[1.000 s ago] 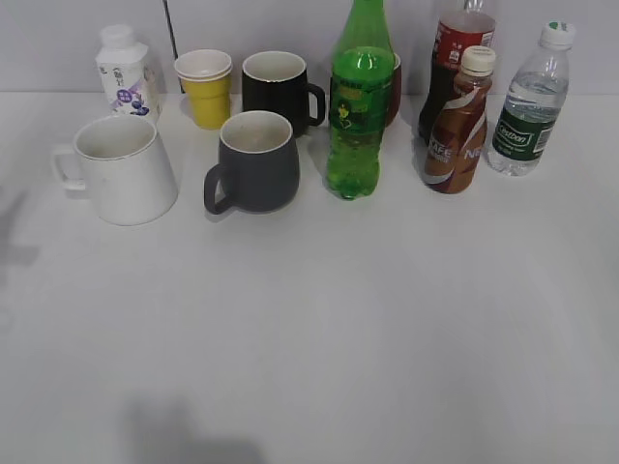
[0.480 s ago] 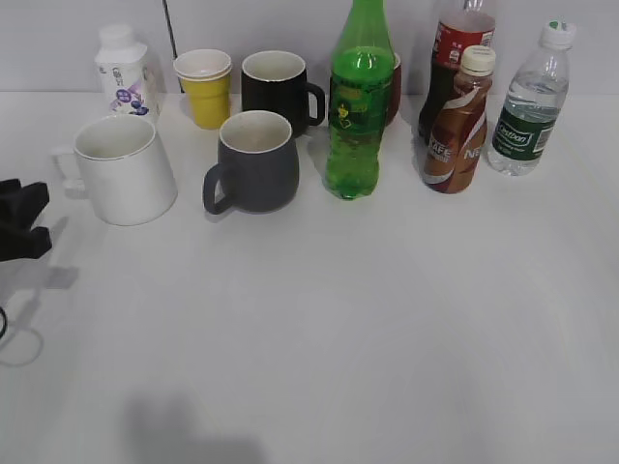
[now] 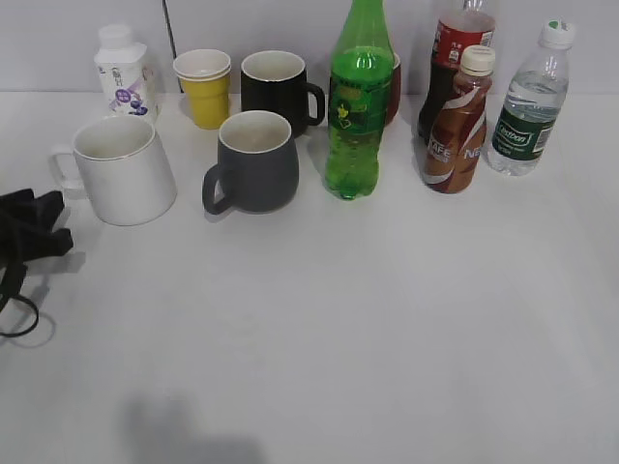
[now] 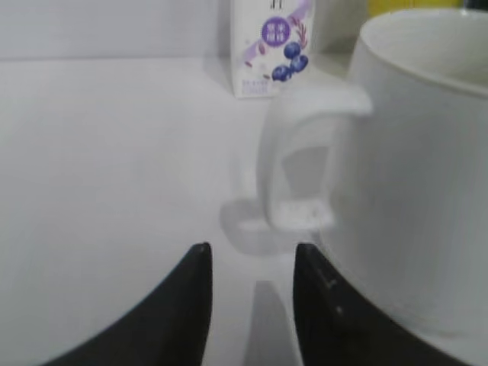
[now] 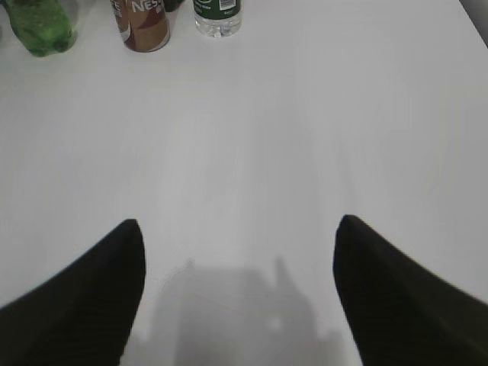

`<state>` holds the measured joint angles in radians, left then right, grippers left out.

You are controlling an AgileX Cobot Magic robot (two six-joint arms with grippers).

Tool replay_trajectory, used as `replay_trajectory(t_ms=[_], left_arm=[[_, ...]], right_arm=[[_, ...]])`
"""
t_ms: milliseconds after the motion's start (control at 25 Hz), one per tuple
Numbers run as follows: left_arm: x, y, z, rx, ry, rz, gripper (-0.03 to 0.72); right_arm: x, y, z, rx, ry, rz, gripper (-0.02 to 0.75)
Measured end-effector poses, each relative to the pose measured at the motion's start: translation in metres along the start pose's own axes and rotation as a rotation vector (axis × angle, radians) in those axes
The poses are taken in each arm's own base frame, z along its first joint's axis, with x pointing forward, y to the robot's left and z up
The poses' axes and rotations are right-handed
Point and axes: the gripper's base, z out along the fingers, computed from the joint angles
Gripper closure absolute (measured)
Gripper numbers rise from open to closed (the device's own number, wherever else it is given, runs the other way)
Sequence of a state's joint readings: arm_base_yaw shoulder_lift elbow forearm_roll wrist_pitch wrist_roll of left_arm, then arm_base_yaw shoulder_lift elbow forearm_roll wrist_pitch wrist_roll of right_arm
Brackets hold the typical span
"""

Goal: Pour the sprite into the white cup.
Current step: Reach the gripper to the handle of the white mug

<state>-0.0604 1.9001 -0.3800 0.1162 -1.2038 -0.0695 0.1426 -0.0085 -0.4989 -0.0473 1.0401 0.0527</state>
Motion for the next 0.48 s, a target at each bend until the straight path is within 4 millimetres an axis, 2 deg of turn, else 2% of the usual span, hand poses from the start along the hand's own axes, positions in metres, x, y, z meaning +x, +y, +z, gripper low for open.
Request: replay_trajectory(t_ms=[240, 360, 440, 480], left_arm=[[-0.012, -0.001, 0.015, 0.028, -0.061, 0.017, 0.397], [-0.015, 0.000, 0.029, 0.033, -0.087, 0.023, 0.398], [-0.017, 0.001, 0.041, 0.035, -0.102, 0.026, 0.429], [-0.016, 0.001, 0.045, 0.035, -0.105, 0.026, 0.468]], right_arm=[[0.000, 0.000, 0.000, -0.001, 0.000, 0.000, 0.164], [0.000, 0.000, 0.000, -0.001, 0.000, 0.000, 0.164], [0.000, 0.000, 0.000, -0.001, 0.000, 0.001, 0.164], [0.000, 0.000, 0.000, -0.003, 0.000, 0.002, 0.164]])
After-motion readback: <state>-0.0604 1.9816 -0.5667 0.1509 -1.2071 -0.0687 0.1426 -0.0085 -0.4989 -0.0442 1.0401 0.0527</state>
